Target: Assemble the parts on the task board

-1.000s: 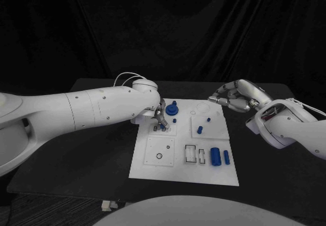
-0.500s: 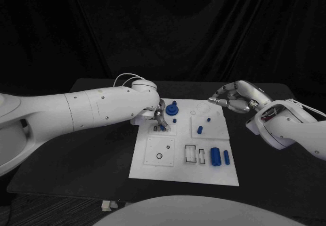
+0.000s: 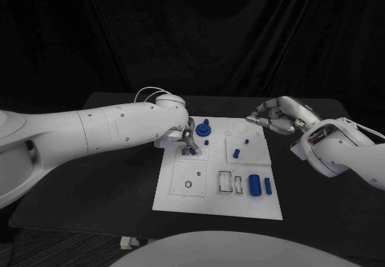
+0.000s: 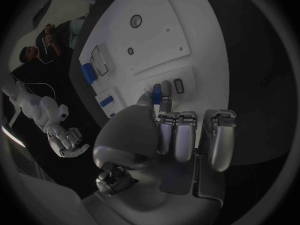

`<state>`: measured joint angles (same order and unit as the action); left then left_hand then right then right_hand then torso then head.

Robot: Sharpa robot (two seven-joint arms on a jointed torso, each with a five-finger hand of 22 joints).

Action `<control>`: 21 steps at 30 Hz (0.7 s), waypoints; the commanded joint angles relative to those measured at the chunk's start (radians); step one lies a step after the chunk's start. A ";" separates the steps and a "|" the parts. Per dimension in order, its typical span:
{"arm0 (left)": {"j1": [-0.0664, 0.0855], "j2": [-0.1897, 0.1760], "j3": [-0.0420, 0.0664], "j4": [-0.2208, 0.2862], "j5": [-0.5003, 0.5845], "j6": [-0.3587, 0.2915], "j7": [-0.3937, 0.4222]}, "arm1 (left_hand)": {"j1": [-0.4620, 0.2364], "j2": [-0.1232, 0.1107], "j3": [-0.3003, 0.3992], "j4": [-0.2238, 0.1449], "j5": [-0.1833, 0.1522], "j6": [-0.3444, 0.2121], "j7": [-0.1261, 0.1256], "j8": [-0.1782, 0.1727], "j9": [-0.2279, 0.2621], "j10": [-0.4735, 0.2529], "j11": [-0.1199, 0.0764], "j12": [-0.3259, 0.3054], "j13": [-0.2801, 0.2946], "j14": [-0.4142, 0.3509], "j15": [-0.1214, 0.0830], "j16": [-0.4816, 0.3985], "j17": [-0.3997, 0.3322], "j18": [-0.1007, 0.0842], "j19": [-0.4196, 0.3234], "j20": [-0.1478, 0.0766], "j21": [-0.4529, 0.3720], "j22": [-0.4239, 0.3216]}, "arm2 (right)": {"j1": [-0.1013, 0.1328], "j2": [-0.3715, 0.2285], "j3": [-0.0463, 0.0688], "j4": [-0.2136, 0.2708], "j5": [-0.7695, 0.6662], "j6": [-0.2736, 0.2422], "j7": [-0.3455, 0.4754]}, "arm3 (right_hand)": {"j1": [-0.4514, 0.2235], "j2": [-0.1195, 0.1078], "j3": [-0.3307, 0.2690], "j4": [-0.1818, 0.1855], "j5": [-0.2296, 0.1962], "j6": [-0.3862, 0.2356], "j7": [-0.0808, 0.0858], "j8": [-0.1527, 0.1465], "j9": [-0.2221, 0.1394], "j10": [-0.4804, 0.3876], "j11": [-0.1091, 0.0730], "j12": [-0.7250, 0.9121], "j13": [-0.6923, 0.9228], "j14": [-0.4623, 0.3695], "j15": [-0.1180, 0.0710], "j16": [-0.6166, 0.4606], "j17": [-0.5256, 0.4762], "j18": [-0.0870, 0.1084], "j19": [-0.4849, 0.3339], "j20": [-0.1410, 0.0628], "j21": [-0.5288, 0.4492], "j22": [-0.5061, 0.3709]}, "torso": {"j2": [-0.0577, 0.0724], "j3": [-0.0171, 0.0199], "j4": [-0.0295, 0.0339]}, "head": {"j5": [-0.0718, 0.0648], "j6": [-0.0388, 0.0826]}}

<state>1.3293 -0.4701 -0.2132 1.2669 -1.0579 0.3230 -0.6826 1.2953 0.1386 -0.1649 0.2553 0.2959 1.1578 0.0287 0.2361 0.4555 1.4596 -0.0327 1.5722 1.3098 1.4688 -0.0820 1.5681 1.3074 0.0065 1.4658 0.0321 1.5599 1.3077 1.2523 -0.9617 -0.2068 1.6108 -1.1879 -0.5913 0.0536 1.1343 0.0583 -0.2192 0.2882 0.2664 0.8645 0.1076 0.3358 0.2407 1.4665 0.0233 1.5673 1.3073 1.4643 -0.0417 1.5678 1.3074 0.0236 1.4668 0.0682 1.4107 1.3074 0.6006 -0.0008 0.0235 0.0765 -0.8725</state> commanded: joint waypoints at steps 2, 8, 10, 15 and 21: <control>-0.003 0.004 0.001 -0.003 0.008 -0.001 0.000 | -0.001 -0.001 0.005 0.006 -0.018 -0.008 0.002 -0.010 0.003 0.111 -0.006 -0.001 0.261 0.102 -0.003 0.003 0.263 0.001 0.083 -0.004 -0.004 0.236 | -0.003 0.000 0.001 0.000 -0.008 0.006 -0.020 | 0.007 -0.002 -0.004 -0.001 0.005 0.005 -0.001 0.000 -0.001 0.104 0.006 0.004 0.263 0.107 0.006 0.003 0.263 0.020 0.016 0.007 -0.005 0.206 | 0.000 -0.0004 0.0002 | 0.002 0.000; -0.005 0.005 0.001 -0.005 0.008 -0.001 0.001 | -0.013 -0.007 0.013 0.023 -0.064 -0.008 0.006 -0.018 0.009 0.111 -0.002 -0.001 0.261 0.102 0.000 0.003 0.263 0.001 0.083 -0.001 -0.005 0.237 | -0.003 0.002 0.001 -0.001 -0.008 0.008 -0.021 | 0.007 -0.002 -0.004 -0.001 0.005 0.005 -0.001 0.000 -0.001 0.104 0.006 0.004 0.263 0.107 0.006 0.003 0.263 0.020 0.016 0.007 -0.005 0.206 | 0.000 -0.0003 0.0003 | 0.001 0.000; -0.005 0.005 0.001 -0.005 0.008 -0.002 0.001 | -0.023 -0.008 0.013 0.029 -0.089 -0.007 0.007 -0.021 0.012 0.111 -0.001 -0.001 0.261 0.102 0.001 0.003 0.263 0.001 0.083 0.000 -0.005 0.236 | -0.003 0.002 0.001 -0.001 -0.008 0.009 -0.021 | 0.007 -0.002 -0.004 -0.001 0.005 0.005 -0.001 0.000 -0.001 0.104 0.006 0.004 0.263 0.107 0.006 0.003 0.263 0.020 0.016 0.007 -0.005 0.206 | 0.000 -0.0003 0.0001 | 0.003 0.000; -0.006 0.005 0.001 -0.005 0.008 -0.002 0.002 | -0.040 -0.008 0.012 0.033 -0.121 -0.006 0.009 -0.025 0.016 0.111 0.001 -0.001 0.261 0.102 0.003 0.003 0.263 0.001 0.083 0.002 -0.005 0.237 | -0.003 0.001 0.001 0.000 -0.008 0.009 -0.021 | 0.007 -0.002 -0.004 -0.001 0.005 0.005 -0.001 0.000 -0.001 0.104 0.006 0.004 0.263 0.107 0.006 0.003 0.263 0.020 0.016 0.007 -0.005 0.206 | 0.000 -0.0005 0.0000 | 0.001 0.000; -0.006 0.005 0.001 -0.005 0.008 0.000 0.003 | -0.048 -0.009 0.012 0.033 -0.132 -0.005 0.009 -0.027 0.018 0.111 0.001 -0.001 0.261 0.102 0.003 0.003 0.263 0.002 0.081 0.002 -0.006 0.235 | -0.003 -0.001 0.001 0.001 -0.008 0.009 -0.022 | 0.007 -0.002 -0.004 -0.001 0.005 0.005 -0.001 0.000 -0.001 0.104 0.006 0.004 0.263 0.107 0.006 0.003 0.263 0.020 0.016 0.007 -0.005 0.206 | 0.000 0.0000 0.0005 | 0.001 0.000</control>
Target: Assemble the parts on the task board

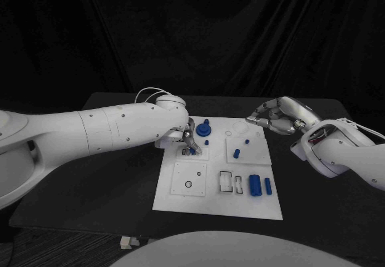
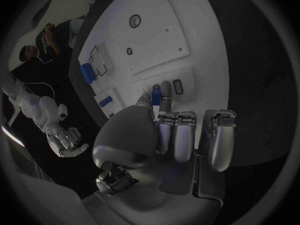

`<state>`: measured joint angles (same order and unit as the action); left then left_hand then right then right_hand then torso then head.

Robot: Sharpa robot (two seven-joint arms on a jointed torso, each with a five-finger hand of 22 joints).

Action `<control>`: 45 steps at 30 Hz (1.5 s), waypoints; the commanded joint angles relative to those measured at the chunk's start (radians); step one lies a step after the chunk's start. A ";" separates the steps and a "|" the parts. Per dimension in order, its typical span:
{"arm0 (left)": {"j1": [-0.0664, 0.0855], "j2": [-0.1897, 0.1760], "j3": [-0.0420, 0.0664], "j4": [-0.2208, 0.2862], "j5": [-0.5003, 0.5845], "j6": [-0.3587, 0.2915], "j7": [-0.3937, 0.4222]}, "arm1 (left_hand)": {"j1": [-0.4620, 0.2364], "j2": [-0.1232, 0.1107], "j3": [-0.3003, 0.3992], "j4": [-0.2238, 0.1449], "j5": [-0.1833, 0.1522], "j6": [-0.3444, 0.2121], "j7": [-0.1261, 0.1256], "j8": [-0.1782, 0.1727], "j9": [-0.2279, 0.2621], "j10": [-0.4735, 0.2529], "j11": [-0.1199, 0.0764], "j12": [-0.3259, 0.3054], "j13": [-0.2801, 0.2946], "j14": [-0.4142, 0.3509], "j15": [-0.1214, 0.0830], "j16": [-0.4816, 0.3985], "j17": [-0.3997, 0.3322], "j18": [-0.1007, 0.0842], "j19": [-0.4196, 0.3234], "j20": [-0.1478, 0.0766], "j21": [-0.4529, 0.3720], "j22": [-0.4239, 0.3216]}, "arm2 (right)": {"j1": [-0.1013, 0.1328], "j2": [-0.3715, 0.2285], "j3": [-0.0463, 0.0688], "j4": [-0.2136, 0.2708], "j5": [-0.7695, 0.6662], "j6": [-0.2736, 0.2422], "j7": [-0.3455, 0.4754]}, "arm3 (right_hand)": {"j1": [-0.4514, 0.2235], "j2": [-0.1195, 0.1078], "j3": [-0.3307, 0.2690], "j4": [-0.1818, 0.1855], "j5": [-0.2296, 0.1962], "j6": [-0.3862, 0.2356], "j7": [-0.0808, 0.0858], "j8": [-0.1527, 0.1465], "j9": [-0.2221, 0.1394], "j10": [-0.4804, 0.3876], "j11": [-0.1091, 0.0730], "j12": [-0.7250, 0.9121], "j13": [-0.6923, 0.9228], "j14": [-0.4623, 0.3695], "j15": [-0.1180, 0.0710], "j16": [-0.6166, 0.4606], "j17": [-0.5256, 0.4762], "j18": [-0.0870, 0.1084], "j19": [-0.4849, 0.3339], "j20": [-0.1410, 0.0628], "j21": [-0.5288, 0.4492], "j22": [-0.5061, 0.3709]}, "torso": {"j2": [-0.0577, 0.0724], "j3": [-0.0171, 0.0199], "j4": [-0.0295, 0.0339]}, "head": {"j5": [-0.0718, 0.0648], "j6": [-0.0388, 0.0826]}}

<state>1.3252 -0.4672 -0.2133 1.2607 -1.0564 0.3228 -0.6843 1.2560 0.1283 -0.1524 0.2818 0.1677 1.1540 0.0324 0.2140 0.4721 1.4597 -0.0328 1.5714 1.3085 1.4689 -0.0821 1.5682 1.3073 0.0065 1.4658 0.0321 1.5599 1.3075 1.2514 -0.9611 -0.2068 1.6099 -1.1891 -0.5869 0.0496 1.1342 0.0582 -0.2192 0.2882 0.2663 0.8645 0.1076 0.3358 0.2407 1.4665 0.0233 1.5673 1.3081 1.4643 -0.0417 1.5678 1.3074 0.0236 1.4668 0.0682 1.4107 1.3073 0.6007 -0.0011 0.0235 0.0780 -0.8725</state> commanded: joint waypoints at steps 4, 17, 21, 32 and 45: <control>-0.003 0.001 0.001 0.003 0.007 0.004 0.005 | -0.010 0.001 -0.001 0.007 -0.006 -0.002 0.006 -0.006 0.002 0.111 0.001 -0.001 0.262 0.102 0.003 0.003 0.263 0.001 0.082 0.002 -0.006 0.236 | -0.003 -0.002 0.001 0.002 -0.007 0.005 -0.018 | 0.009 -0.001 -0.005 -0.001 0.006 0.005 -0.001 0.000 -0.002 0.104 0.006 0.004 0.263 0.107 0.006 0.003 0.263 0.020 0.016 0.006 -0.006 0.205 | 0.000 0.0000 0.0003 | -0.001 0.000; -0.003 -0.001 0.001 0.005 0.007 0.009 0.009 | -0.013 0.000 -0.002 0.007 -0.009 -0.001 0.006 -0.007 0.003 0.111 0.002 -0.001 0.262 0.102 0.004 0.003 0.263 0.002 0.081 0.003 -0.006 0.235 | -0.003 -0.001 0.001 0.002 -0.007 0.007 -0.020 | 0.009 -0.001 -0.005 -0.001 0.006 0.005 -0.001 0.000 -0.002 0.104 0.006 0.004 0.263 0.107 0.006 0.003 0.263 0.020 0.016 0.006 -0.006 0.205 | 0.000 0.0000 -0.0003 | 0.000 0.000; -0.003 -0.001 0.001 0.004 0.007 0.009 0.010 | -0.017 0.000 -0.002 0.007 -0.012 0.001 0.006 -0.006 0.004 0.111 0.002 -0.001 0.262 0.102 0.004 0.003 0.263 0.002 0.081 0.003 -0.007 0.235 | -0.003 -0.001 0.001 0.001 -0.007 0.008 -0.020 | 0.009 -0.001 -0.005 -0.001 0.006 0.005 -0.001 0.000 -0.002 0.104 0.006 0.004 0.263 0.107 0.006 0.003 0.263 0.020 0.016 0.006 -0.006 0.205 | 0.000 0.0001 0.0001 | 0.001 0.000; -0.003 0.002 0.001 0.000 0.007 0.011 0.016 | -0.029 -0.002 -0.005 0.008 -0.017 0.007 0.004 -0.004 0.009 0.111 0.001 -0.001 0.262 0.102 0.004 0.003 0.263 0.002 0.080 0.003 -0.007 0.234 | -0.003 -0.001 0.001 0.001 -0.007 0.009 -0.022 | 0.011 -0.001 -0.006 0.000 0.006 0.005 -0.001 0.000 -0.002 0.104 0.006 0.004 0.263 0.107 0.006 0.003 0.263 0.020 0.016 0.006 -0.007 0.205 | 0.000 0.0001 -0.0001 | 0.000 0.000; -0.004 0.009 0.001 -0.004 0.007 0.018 0.021 | -0.030 -0.003 -0.006 0.008 -0.017 0.007 0.004 -0.005 0.010 0.111 0.001 -0.001 0.262 0.102 0.004 0.003 0.263 0.002 0.079 0.003 -0.008 0.233 | -0.003 -0.002 0.001 0.001 -0.007 0.011 -0.025 | 0.011 0.000 -0.007 0.000 0.007 0.005 -0.001 -0.001 -0.002 0.104 0.006 0.004 0.263 0.107 0.006 0.003 0.263 0.020 0.016 0.006 -0.007 0.205 | 0.000 0.0001 -0.0003 | -0.002 0.000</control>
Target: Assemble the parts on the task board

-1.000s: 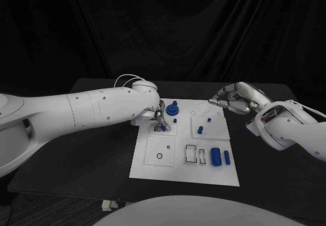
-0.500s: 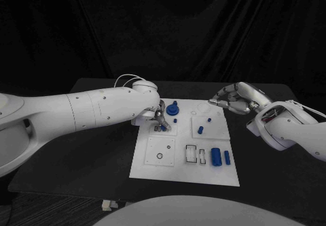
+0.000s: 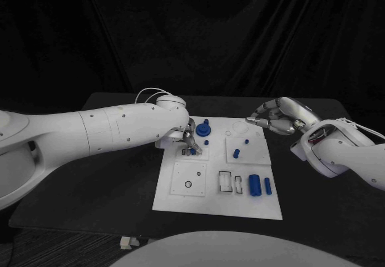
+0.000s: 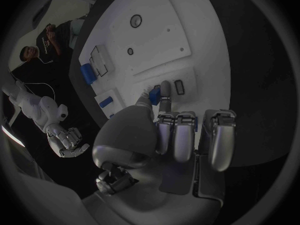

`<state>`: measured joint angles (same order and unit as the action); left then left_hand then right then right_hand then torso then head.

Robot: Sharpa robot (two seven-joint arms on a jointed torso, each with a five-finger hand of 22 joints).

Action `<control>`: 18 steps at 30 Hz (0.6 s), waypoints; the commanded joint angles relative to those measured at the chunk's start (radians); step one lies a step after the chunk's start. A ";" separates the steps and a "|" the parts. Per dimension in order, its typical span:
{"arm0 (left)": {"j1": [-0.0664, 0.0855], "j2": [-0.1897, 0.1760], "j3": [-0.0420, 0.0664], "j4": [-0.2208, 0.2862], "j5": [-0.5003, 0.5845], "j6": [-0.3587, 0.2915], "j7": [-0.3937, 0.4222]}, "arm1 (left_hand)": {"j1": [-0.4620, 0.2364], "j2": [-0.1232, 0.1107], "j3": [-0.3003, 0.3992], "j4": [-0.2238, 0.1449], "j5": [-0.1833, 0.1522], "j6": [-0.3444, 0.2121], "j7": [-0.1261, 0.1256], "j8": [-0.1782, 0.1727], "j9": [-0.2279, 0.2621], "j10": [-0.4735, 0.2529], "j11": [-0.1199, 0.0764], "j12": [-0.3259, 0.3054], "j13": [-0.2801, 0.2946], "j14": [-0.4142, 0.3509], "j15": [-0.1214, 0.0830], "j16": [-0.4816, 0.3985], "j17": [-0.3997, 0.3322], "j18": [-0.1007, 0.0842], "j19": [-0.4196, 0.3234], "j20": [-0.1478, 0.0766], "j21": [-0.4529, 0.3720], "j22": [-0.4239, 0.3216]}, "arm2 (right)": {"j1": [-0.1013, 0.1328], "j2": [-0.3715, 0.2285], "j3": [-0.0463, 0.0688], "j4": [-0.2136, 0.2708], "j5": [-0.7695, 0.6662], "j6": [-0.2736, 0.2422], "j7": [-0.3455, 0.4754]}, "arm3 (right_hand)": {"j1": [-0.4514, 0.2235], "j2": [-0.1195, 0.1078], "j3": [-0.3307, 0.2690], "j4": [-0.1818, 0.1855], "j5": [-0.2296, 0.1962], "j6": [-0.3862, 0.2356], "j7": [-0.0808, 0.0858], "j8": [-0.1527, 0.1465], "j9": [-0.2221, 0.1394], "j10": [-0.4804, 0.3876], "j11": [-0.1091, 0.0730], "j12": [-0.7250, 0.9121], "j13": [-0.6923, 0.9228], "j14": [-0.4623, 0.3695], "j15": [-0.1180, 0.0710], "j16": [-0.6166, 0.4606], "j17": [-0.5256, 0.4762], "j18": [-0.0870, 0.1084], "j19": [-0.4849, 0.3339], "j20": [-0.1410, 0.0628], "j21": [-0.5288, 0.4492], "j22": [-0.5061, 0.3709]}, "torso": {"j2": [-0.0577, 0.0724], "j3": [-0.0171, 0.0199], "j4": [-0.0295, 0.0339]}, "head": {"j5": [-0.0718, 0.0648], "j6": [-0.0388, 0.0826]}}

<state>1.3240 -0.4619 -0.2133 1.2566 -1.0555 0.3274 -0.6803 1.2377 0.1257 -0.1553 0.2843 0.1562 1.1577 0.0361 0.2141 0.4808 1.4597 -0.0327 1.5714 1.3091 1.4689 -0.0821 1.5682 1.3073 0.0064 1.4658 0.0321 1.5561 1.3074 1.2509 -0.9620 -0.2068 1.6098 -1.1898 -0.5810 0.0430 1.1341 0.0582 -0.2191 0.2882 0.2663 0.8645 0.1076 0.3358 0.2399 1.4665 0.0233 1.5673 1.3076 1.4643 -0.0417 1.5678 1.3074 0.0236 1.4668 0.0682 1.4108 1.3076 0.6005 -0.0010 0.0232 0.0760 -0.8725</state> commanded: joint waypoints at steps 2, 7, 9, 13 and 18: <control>-0.003 0.004 0.001 -0.001 0.006 0.014 0.018 | -0.015 0.000 -0.003 0.005 -0.007 0.001 0.001 -0.006 0.002 0.111 0.001 -0.001 0.262 0.102 0.004 0.003 0.263 0.003 0.077 0.003 -0.005 0.231 | -0.003 -0.002 0.001 0.001 -0.006 0.005 -0.019 | 0.011 0.000 -0.007 0.000 0.007 0.005 -0.001 -0.001 -0.001 0.104 0.006 0.004 0.263 0.107 0.006 0.003 0.263 0.020 0.016 0.006 -0.007 0.205 | 0.000 0.0003 0.0003 | -0.001 0.000; -0.004 0.006 0.001 -0.003 0.006 0.017 0.021 | -0.028 0.000 -0.006 0.006 -0.014 -0.002 0.003 -0.009 0.005 0.111 0.002 -0.001 0.262 0.102 0.005 0.003 0.263 0.004 0.075 0.004 -0.007 0.229 | -0.003 -0.003 0.001 0.002 -0.006 0.005 -0.019 | 0.011 0.000 -0.007 0.000 0.007 0.005 -0.001 -0.001 -0.001 0.104 0.006 0.004 0.263 0.107 0.006 0.003 0.263 0.020 0.016 0.006 -0.007 0.205 | 0.000 0.0002 0.0001 | -0.001 0.000; -0.004 0.006 0.001 -0.003 0.006 0.017 0.022 | -0.037 0.000 -0.007 0.006 -0.023 -0.001 0.003 -0.010 0.008 0.111 0.002 -0.001 0.262 0.102 0.005 0.003 0.263 0.004 0.075 0.004 -0.007 0.228 | -0.003 -0.003 0.001 0.002 -0.006 0.006 -0.019 | 0.011 0.000 -0.007 0.000 0.007 0.005 -0.001 -0.001 -0.001 0.104 0.006 0.004 0.263 0.107 0.006 0.003 0.263 0.020 0.016 0.006 -0.007 0.205 | 0.000 0.0002 0.0004 | -0.002 0.000; -0.005 0.007 0.001 -0.004 0.006 0.016 0.022 | -0.046 0.001 -0.009 0.006 -0.032 0.001 0.002 -0.009 0.011 0.111 0.002 -0.001 0.262 0.102 0.005 0.003 0.263 0.004 0.076 0.004 -0.007 0.229 | -0.003 -0.002 0.001 0.001 -0.006 0.007 -0.020 | 0.011 0.000 -0.007 0.000 0.007 0.005 -0.001 -0.001 -0.001 0.104 0.006 0.004 0.263 0.107 0.006 0.003 0.263 0.020 0.016 0.006 -0.007 0.205 | 0.000 -0.0001 0.0001 | -0.001 0.000; -0.006 0.007 0.001 -0.007 0.006 0.016 0.020 | -0.055 0.002 -0.010 0.006 -0.042 0.003 0.002 -0.010 0.015 0.111 0.002 -0.001 0.262 0.102 0.005 0.003 0.263 0.003 0.076 0.004 -0.007 0.230 | -0.003 -0.001 0.001 0.000 -0.006 0.008 -0.020 | 0.011 0.000 -0.007 0.000 0.007 0.005 -0.001 -0.001 -0.001 0.104 0.006 0.004 0.263 0.107 0.006 0.003 0.263 0.020 0.016 0.006 -0.007 0.205 | 0.000 0.0000 0.0002 | 0.000 0.000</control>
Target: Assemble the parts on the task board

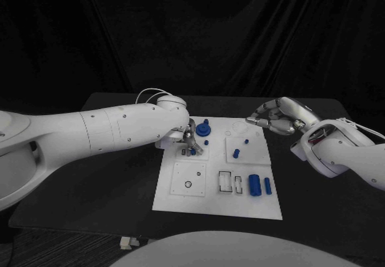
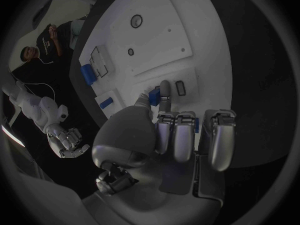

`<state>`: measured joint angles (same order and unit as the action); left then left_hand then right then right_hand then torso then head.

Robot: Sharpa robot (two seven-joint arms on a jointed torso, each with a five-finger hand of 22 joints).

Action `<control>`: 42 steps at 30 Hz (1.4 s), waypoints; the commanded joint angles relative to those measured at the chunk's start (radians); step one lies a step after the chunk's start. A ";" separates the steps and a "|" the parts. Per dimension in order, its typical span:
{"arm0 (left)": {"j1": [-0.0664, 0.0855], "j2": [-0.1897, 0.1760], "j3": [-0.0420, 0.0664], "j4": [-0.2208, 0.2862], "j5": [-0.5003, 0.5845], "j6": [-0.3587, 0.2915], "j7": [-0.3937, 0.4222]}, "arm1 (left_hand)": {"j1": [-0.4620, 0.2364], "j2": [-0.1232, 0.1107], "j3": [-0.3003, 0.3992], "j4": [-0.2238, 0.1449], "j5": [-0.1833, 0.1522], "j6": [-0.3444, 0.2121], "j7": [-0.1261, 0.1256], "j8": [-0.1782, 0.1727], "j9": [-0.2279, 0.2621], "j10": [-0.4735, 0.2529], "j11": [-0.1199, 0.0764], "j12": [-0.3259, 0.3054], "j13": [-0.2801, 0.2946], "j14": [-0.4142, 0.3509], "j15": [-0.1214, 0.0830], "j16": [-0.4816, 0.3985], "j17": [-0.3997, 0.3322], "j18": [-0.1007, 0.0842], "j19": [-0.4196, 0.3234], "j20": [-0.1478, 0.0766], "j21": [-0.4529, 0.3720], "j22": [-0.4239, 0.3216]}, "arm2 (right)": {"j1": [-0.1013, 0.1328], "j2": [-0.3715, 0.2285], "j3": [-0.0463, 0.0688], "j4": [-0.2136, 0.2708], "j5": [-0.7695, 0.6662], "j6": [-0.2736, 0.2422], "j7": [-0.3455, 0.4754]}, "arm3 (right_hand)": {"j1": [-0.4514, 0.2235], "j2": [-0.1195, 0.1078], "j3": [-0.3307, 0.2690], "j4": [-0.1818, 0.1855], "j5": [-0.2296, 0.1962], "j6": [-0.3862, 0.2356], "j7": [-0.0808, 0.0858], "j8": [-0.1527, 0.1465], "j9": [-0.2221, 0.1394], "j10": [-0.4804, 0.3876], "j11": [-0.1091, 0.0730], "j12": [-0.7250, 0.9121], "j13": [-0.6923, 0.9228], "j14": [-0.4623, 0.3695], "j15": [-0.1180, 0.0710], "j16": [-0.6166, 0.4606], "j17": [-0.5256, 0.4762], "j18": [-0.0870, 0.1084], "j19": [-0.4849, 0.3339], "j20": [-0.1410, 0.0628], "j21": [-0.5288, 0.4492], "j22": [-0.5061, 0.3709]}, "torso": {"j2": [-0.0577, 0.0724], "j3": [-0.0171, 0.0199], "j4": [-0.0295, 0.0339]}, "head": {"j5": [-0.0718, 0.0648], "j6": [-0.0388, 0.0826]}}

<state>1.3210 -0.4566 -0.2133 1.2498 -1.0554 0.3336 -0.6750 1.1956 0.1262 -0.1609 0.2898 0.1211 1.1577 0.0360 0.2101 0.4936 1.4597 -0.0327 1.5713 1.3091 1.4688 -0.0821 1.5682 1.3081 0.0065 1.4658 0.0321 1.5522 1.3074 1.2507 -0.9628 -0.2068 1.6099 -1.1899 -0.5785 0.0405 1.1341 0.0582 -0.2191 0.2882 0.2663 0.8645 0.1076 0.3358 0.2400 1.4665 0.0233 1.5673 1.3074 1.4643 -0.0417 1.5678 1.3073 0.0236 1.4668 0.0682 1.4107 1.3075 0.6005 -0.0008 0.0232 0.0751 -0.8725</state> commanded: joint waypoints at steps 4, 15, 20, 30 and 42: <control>-0.003 0.001 0.001 -0.002 0.006 0.009 0.012 | -0.018 0.002 -0.006 0.001 -0.013 0.003 0.002 -0.006 0.004 0.111 0.002 -0.001 0.262 0.102 0.005 0.003 0.263 0.003 0.076 0.004 -0.003 0.230 | -0.003 0.000 0.001 -0.001 -0.006 0.007 -0.017 | 0.011 0.000 -0.007 0.000 0.007 0.005 -0.001 -0.001 -0.001 0.104 0.006 0.004 0.263 0.107 0.006 0.003 0.263 0.020 0.016 0.006 -0.007 0.205 | 0.000 -0.0002 0.0003 | 0.001 0.000; -0.004 0.002 0.001 -0.003 0.006 0.011 0.015 | 0.013 0.001 0.018 -0.014 0.079 -0.008 0.001 -0.016 0.015 0.111 0.002 -0.001 0.262 0.102 0.004 0.003 0.263 0.005 0.072 0.004 -0.007 0.226 | -0.003 0.001 0.001 -0.003 -0.006 0.012 -0.018 | 0.014 0.000 -0.009 0.000 0.007 0.004 -0.001 -0.001 -0.002 0.104 0.006 0.004 0.263 0.107 0.006 0.003 0.263 0.021 0.015 0.006 -0.009 0.205 | 0.000 -0.0002 0.0004 | 0.002 0.000; -0.004 0.004 0.001 -0.001 0.006 0.014 0.017 | 0.067 -0.014 0.056 -0.030 0.186 -0.022 0.003 -0.030 0.022 0.111 0.003 -0.001 0.262 0.102 0.006 0.003 0.263 0.007 0.066 0.005 -0.012 0.220 | -0.003 0.002 0.001 -0.003 -0.006 0.013 -0.018 | 0.014 0.001 -0.010 0.001 0.007 0.004 -0.001 -0.002 -0.002 0.104 0.006 0.004 0.263 0.107 0.006 0.003 0.263 0.021 0.014 0.006 -0.010 0.204 | 0.000 -0.0001 0.0003 | 0.002 0.000; -0.005 0.001 0.001 -0.003 0.006 0.012 0.019 | 0.078 -0.024 0.082 -0.022 0.224 -0.020 0.002 -0.035 0.028 0.111 0.003 -0.001 0.262 0.102 0.006 0.003 0.263 0.007 0.066 0.005 -0.013 0.220 | -0.003 0.001 0.001 -0.003 -0.006 0.016 -0.020 | 0.014 0.001 -0.010 0.001 0.007 0.004 -0.001 -0.002 -0.002 0.104 0.006 0.004 0.263 0.107 0.006 0.003 0.263 0.021 0.014 0.006 -0.010 0.204 | 0.000 0.0000 0.0004 | 0.002 0.000; -0.005 0.001 0.001 -0.003 0.006 0.007 0.025 | 0.043 -0.034 0.094 -0.002 0.159 -0.013 0.005 -0.040 0.036 0.111 0.005 -0.001 0.262 0.102 0.008 0.003 0.263 0.007 0.067 0.007 -0.013 0.222 | -0.003 0.002 0.001 -0.003 -0.006 0.017 -0.022 | 0.014 0.002 -0.011 0.002 0.008 0.003 -0.001 -0.002 -0.002 0.104 0.006 0.004 0.263 0.107 0.005 0.003 0.263 0.021 0.014 0.006 -0.010 0.204 | 0.000 -0.0003 0.0005 | 0.004 0.000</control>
<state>1.3193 -0.4569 -0.2116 1.2465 -1.0540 0.3348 -0.6648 1.2452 0.0918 -0.0672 0.2846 0.2834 1.1398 0.0393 0.1742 0.5295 1.4613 -0.0282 1.5713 1.3089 1.4688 -0.0821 1.5682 1.3077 0.0065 1.4658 0.0321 1.5429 1.3074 1.2502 -0.9606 -0.2068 1.6064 -1.1900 -0.5668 0.0362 1.1381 0.0622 -0.2249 0.2882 0.2703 0.8645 0.1076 0.3358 0.2393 1.4665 0.0233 1.5673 1.3081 1.4643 -0.0417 1.5678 1.3073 0.0395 1.4668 0.0682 1.4047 1.3080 0.6004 -0.0009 0.0235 0.0797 -0.8725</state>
